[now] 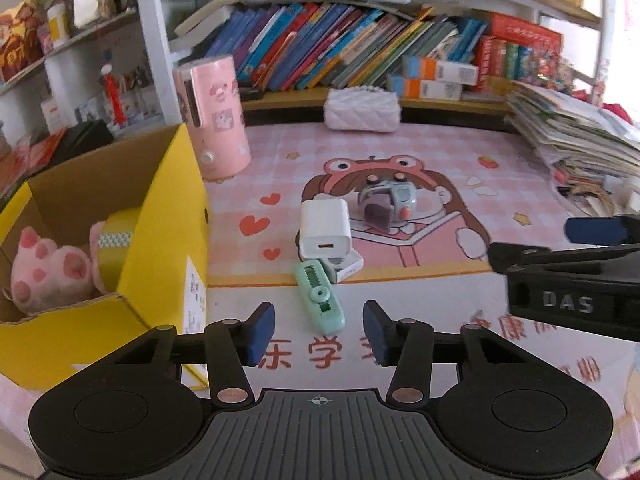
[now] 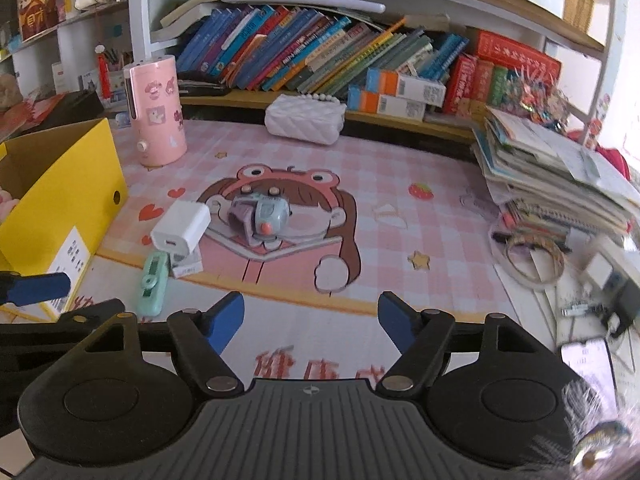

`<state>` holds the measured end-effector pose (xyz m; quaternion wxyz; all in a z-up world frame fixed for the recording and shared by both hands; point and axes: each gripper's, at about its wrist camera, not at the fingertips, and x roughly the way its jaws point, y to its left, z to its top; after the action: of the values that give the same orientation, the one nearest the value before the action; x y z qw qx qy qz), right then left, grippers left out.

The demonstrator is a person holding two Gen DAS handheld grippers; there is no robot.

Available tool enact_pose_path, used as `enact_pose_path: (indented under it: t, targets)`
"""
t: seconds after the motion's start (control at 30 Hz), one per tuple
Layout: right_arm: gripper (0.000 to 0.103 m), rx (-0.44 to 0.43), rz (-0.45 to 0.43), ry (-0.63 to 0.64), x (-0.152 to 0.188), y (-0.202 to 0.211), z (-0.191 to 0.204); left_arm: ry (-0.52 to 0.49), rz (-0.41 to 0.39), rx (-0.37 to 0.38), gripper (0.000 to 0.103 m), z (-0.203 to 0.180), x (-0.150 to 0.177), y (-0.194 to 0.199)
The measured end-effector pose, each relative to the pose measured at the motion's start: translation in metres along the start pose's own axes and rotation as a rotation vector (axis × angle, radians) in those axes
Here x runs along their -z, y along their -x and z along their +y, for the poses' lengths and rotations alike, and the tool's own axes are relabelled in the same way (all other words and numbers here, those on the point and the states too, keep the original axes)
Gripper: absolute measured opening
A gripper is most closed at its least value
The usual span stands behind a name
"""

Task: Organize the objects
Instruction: 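Grasp the mint-green toy with the left tool while the right tool grasps the grey toy truck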

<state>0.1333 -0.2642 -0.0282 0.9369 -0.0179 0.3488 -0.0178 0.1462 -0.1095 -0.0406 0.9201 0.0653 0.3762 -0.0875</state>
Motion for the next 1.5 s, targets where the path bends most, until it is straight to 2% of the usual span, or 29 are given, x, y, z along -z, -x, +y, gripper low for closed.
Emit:
enact_pose_path:
  t: [0.27,0.57,0.63,0.67,0.77,0.83,1.0,1.37,1.5]
  targets:
    - [0.072,-0.026,-0.002,-0.019,-0.018,-0.027,-0.013,0.044,0.059,-0.043,0.043,-0.003,-0.010,-0.039]
    - [0.072,-0.075,-0.007,-0.011,-0.028,-0.050,-0.015,0.099,0.134,-0.053,0.034,-0.001,-0.012,-0.073]
    - [0.072,-0.087,-0.006,-0.011,-0.029,-0.055,-0.014,0.100,0.124,-0.052,0.033,0.000,-0.011,-0.074]
    - [0.072,-0.093,-0.004,-0.012,-0.030,-0.058,-0.014,0.096,0.122,-0.048,0.029,0.000,-0.011,-0.074]
    - [0.074,-0.104,-0.004,-0.011,-0.033,-0.065,-0.013,0.086,0.119,-0.038,0.023,0.000,-0.011,-0.073]
    - [0.078,-0.112,-0.006,-0.004,-0.035,-0.071,-0.012,0.108,0.135,-0.027,0.023,0.004,-0.011,-0.070]
    - [0.083,-0.135,-0.013,0.018,-0.041,-0.090,-0.007,0.131,0.090,0.003,0.023,0.015,-0.013,-0.044]
    - [0.085,-0.176,0.027,0.098,-0.052,-0.151,0.021,0.130,0.075,0.013,0.023,0.026,-0.008,-0.005]
    - [0.081,-0.175,0.047,0.096,-0.054,-0.166,0.024,0.134,0.058,0.014,0.023,0.029,-0.008,0.002]
